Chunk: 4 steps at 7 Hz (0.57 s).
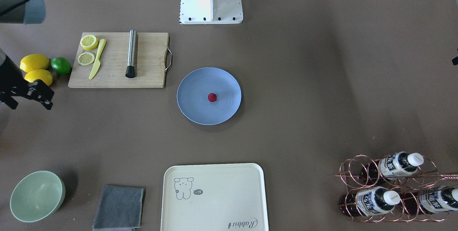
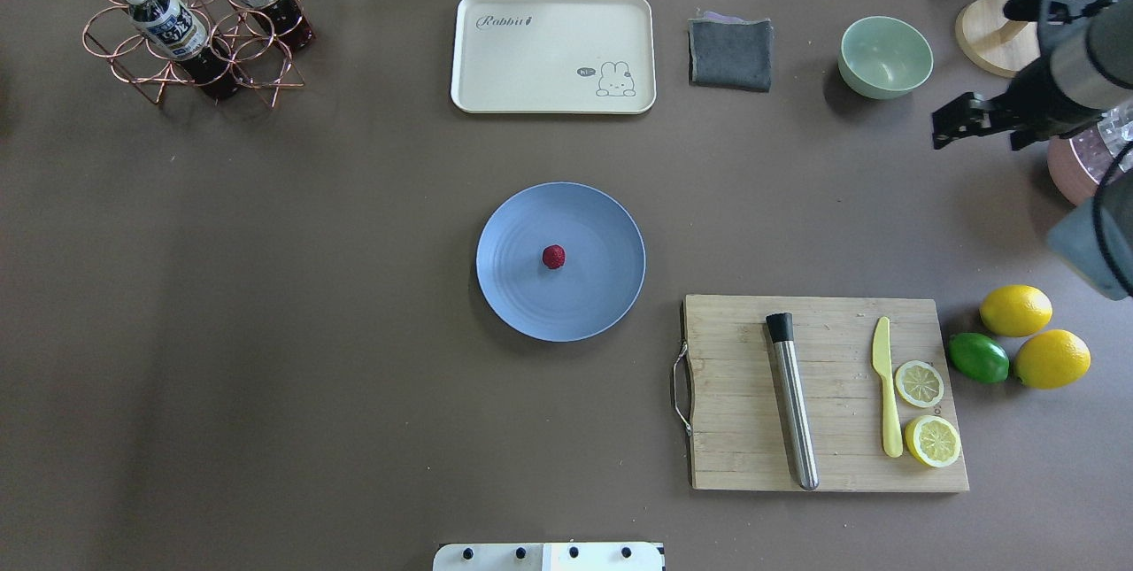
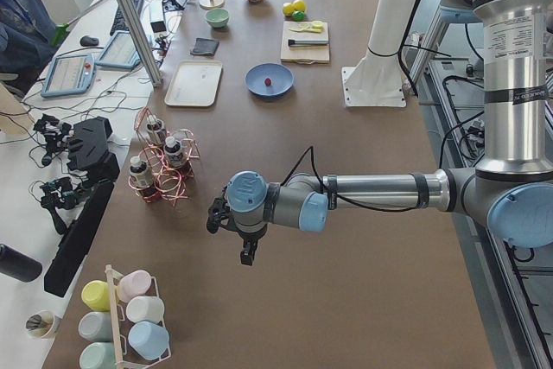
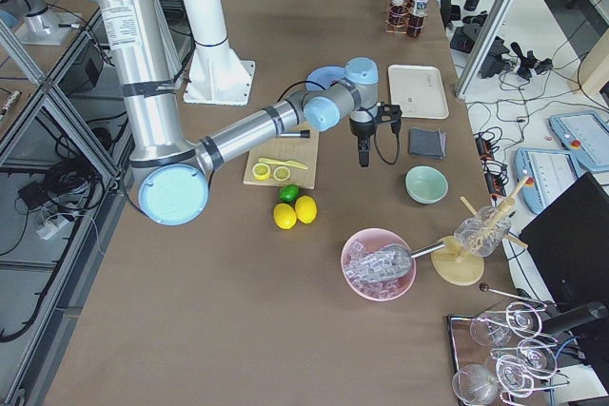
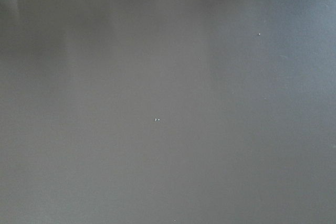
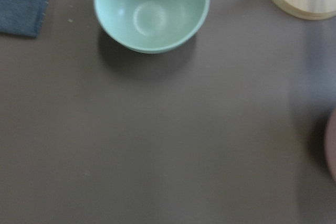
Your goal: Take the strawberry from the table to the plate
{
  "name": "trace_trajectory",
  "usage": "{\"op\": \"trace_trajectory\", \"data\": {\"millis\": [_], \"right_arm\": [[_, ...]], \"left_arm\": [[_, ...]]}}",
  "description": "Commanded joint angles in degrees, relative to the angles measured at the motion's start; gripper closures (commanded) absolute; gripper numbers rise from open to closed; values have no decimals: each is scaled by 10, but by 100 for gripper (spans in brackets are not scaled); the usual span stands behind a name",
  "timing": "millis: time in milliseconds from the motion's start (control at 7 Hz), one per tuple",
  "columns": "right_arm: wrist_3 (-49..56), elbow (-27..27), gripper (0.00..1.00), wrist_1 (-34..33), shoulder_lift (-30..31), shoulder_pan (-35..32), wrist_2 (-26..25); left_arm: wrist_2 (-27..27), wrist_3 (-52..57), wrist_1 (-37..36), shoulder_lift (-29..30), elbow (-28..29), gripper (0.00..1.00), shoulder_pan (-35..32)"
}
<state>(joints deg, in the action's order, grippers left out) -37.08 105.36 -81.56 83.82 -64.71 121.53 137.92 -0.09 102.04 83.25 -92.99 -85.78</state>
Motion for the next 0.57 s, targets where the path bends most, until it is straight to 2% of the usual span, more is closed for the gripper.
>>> {"op": "trace_trajectory", "data": {"millis": [0,143,286,429], "right_arm": [[249,-10,0,-1,106,-132,40],[343,-61,0,0,116,-185,62],[442,-127,0,2,110,-229,62],[490,-150,0,1,113,-260,63]], "left_arm": [[1,0,0,0,0,2,0],[1,0,0,1,0,2,0],[1,0,0,0,0,2,0],[1,0,0,0,0,2,0]]}}
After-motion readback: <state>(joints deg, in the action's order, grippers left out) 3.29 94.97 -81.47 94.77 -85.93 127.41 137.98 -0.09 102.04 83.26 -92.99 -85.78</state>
